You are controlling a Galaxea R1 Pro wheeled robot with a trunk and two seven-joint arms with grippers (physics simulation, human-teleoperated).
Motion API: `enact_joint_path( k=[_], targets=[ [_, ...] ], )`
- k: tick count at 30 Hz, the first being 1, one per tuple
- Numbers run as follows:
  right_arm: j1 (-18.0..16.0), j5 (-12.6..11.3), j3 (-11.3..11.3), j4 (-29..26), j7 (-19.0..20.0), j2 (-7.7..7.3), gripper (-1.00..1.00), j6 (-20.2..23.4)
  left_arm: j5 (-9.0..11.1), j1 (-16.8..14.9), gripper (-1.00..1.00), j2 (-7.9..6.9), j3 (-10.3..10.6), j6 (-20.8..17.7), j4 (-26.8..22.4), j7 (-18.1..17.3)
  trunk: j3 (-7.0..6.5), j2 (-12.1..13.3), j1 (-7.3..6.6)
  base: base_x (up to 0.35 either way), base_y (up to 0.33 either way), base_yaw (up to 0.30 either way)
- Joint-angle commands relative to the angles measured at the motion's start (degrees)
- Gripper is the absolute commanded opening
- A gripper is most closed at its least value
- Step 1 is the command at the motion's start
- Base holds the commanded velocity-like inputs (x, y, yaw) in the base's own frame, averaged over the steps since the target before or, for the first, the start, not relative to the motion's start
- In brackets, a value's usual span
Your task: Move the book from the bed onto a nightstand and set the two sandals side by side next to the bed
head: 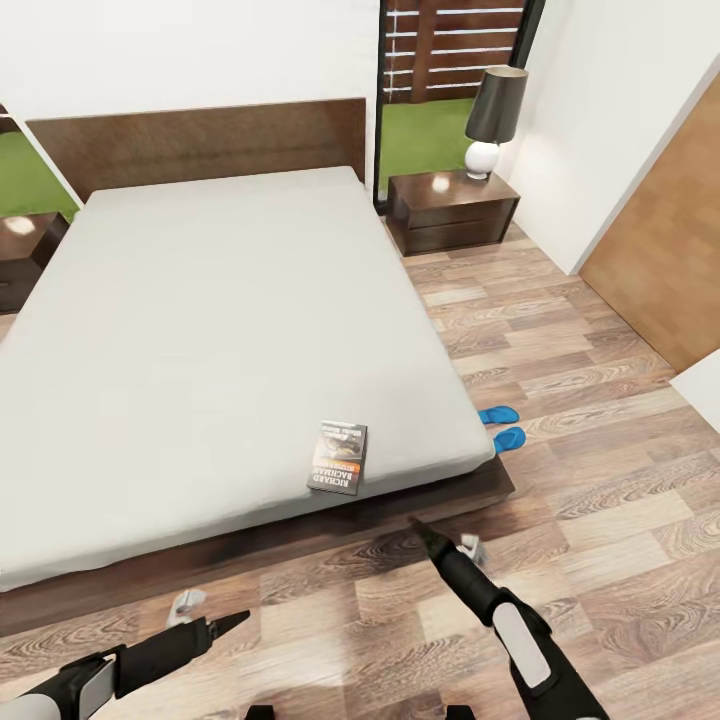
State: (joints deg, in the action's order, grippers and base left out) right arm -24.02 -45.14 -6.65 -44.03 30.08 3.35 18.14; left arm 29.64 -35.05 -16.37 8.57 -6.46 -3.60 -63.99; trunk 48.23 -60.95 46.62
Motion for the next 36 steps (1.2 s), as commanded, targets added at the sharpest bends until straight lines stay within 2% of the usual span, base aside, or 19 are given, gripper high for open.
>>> enact_joint_path(
  k=[1,2,4,5,7,9,12,16,23,27,31,36],
  targets=[
    [0.0,-0.6,-0.1,-0.2,0.1,0.62,1.0,0.7,0.6,0.0,1.0,0.04,0.5,-0.6,0.0,-0.2,0.03,0.0,0.0,0.0,0.0,0.0],
    [0.0,-0.7,0.2,-0.3,0.0,1.25,1.0,0.8,0.6,0.0,1.0,0.1,0.5,-0.6,0.0,-0.2,0.03,0.0,0.0,0.0,0.0,0.0],
    [-0.1,-0.8,2.2,-0.4,-0.2,2.32,1.0,0.9,0.7,0.0,1.0,0.43,0.5,-0.5,0.0,-0.2,0.03,0.0,0.0,0.0,0.0,0.0],
    [-0.1,-0.8,3.0,-0.4,-0.2,2.44,1.0,0.9,0.7,0.0,1.0,0.56,0.5,-0.5,0.0,-0.2,0.03,0.0,0.0,0.0,0.0,0.0],
    [-0.1,-0.8,6.8,-0.4,-0.3,2.7,1.0,0.8,0.7,0.0,1.0,1.08,0.5,-0.4,0.0,-0.1,0.03,0.0,0.0,0.0,0.0,0.0],
    [-0.1,-0.8,9.4,-0.5,-0.2,2.74,1.0,0.6,0.7,0.0,1.0,1.46,0.5,-0.4,0.0,0.0,0.03,0.0,0.0,0.0,0.0,0.0],
    [-0.2,-0.9,11.6,-0.5,0.0,2.78,1.0,0.4,0.7,0.0,1.0,1.96,0.5,-0.4,0.0,0.1,0.03,0.0,0.0,0.0,0.0,0.0],
    [-0.2,-0.9,12.3,-0.5,0.0,2.8,1.0,0.3,0.6,0.0,1.0,2.18,0.5,-0.4,0.0,0.1,0.03,0.0,0.0,0.0,0.0,0.0],
    [-0.2,-1.1,12.4,-0.4,0.1,2.8,1.0,0.2,0.7,0.0,1.0,2.14,0.5,-0.4,0.0,-0.1,0.03,0.0,0.0,0.0,0.0,0.0],
    [-0.2,-4.5,12.5,-0.4,0.2,2.8,1.0,0.2,0.7,0.0,1.0,2.14,0.5,-0.4,0.0,-0.2,0.03,0.0,0.0,0.0,0.0,0.058],
    [-0.2,-6.8,12.5,-0.4,0.2,2.8,1.0,0.2,0.7,0.0,1.0,2.13,0.5,-0.5,0.0,-0.2,0.03,0.0,0.0,0.0,0.0,0.212],
    [-0.2,-7.1,12.5,-0.4,0.2,2.79,1.0,0.2,0.7,0.0,1.0,2.13,0.5,-0.5,0.0,-0.2,0.03,0.0,0.0,0.0,0.0,0.27]
  ],
)
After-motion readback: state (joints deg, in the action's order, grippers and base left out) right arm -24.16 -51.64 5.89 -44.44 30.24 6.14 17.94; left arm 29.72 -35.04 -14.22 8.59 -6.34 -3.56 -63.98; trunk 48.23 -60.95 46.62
